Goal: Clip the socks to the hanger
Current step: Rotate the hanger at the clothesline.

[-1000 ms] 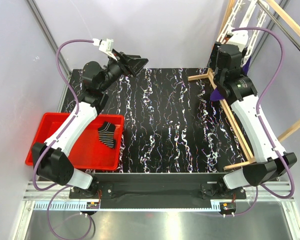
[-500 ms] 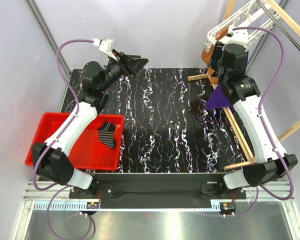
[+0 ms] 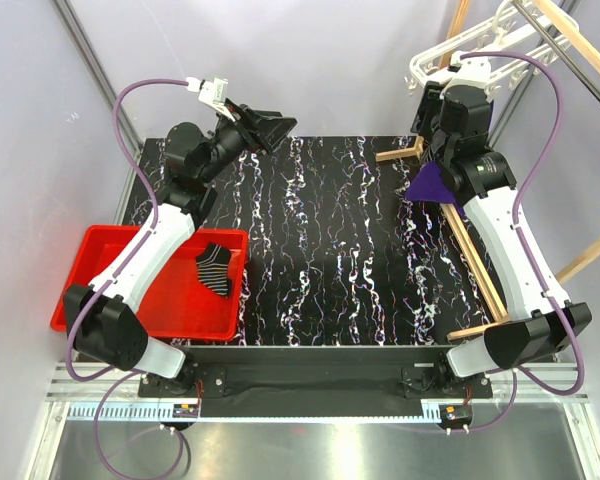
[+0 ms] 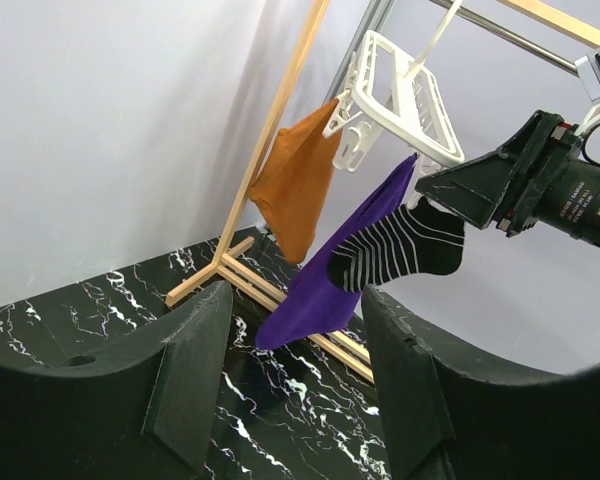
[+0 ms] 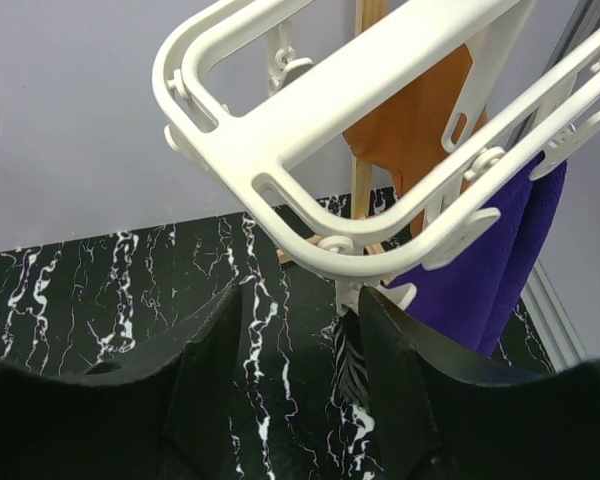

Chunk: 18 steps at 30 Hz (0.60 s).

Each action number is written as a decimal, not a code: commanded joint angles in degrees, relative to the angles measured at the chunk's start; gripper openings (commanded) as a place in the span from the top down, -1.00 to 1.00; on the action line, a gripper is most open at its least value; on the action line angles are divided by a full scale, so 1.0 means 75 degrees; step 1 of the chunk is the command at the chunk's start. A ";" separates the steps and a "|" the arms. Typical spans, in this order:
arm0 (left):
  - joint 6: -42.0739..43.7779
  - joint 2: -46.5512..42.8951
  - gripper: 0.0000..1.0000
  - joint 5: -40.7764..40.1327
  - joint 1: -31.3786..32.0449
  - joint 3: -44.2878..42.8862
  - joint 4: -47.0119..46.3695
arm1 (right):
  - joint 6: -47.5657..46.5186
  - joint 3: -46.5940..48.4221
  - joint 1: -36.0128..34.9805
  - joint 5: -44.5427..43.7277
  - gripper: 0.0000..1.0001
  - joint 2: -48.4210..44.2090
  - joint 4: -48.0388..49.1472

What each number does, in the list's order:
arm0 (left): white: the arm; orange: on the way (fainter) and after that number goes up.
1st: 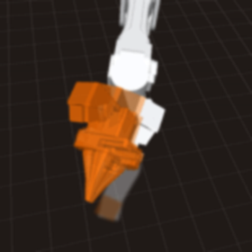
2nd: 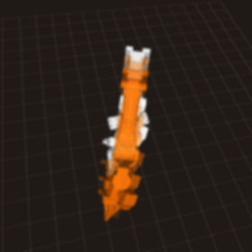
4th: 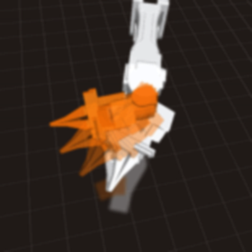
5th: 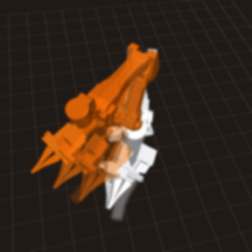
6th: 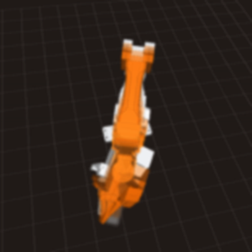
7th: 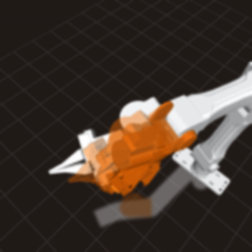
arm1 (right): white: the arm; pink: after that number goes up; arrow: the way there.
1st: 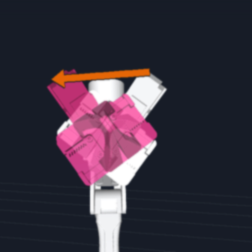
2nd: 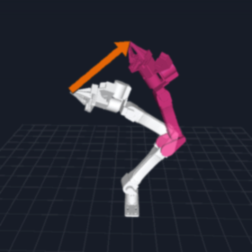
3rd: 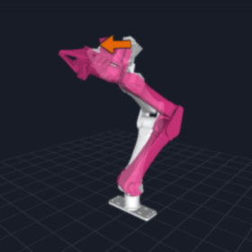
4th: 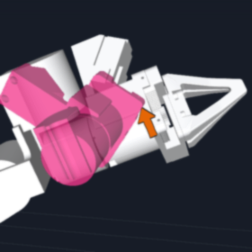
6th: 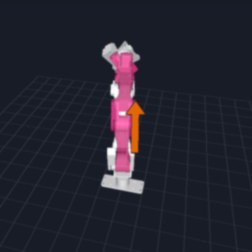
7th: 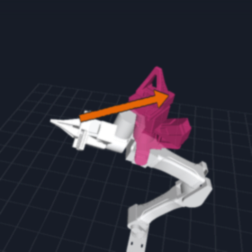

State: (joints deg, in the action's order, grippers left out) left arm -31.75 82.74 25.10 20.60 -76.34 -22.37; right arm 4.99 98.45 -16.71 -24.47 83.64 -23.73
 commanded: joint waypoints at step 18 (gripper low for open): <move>0.0061 0.0136 -0.18 0.0180 -0.0028 -0.0146 -0.0322 | 0.0307 0.0759 -0.0034 0.2196 -0.32 0.0250 0.0234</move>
State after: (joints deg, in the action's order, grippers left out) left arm -31.75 83.46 25.12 20.60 -76.34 -22.33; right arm 6.57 100.75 -16.75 -11.62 84.36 -23.68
